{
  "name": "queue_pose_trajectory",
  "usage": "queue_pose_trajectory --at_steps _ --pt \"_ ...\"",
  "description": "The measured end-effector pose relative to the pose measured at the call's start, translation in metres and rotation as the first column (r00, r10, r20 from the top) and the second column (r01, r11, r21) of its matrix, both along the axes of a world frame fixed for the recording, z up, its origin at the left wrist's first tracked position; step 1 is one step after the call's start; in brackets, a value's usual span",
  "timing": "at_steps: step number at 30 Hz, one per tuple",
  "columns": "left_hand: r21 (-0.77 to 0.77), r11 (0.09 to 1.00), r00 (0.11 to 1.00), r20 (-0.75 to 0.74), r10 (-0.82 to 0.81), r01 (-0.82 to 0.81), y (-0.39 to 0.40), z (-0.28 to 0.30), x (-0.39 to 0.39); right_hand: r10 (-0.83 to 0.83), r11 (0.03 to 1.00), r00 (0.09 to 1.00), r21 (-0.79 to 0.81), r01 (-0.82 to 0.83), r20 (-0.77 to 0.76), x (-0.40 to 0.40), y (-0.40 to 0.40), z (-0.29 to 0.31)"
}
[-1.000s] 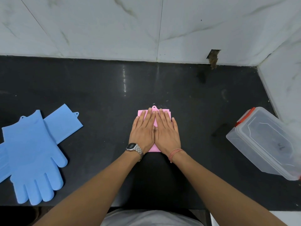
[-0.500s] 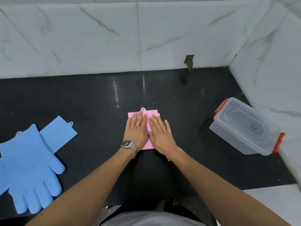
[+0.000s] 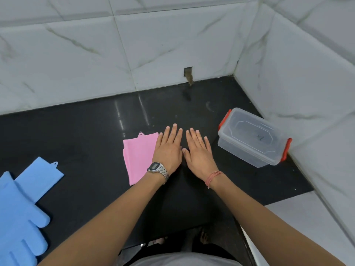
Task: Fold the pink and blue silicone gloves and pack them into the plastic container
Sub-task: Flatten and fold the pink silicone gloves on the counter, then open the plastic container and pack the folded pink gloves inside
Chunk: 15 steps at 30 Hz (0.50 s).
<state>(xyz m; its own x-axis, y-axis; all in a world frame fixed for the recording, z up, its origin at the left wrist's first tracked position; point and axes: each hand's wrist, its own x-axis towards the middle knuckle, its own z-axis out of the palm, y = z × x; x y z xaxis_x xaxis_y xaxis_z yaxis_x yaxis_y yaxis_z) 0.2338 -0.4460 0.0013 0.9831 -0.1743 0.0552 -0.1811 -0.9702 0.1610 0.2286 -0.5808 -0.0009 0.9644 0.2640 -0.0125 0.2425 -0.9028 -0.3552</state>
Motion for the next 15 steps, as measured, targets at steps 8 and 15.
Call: queue_pose_trajectory --at_steps 8,15 --pt "-0.134 0.976 0.984 0.062 -0.164 0.171 -0.089 0.034 0.016 -0.171 0.985 0.975 0.016 0.171 0.144 0.009 -0.08 0.04" --pt "-0.068 0.956 0.959 0.043 -0.281 0.284 -0.146 0.046 0.025 -0.379 0.924 0.914 0.108 0.366 0.146 0.014 -0.159 0.061"
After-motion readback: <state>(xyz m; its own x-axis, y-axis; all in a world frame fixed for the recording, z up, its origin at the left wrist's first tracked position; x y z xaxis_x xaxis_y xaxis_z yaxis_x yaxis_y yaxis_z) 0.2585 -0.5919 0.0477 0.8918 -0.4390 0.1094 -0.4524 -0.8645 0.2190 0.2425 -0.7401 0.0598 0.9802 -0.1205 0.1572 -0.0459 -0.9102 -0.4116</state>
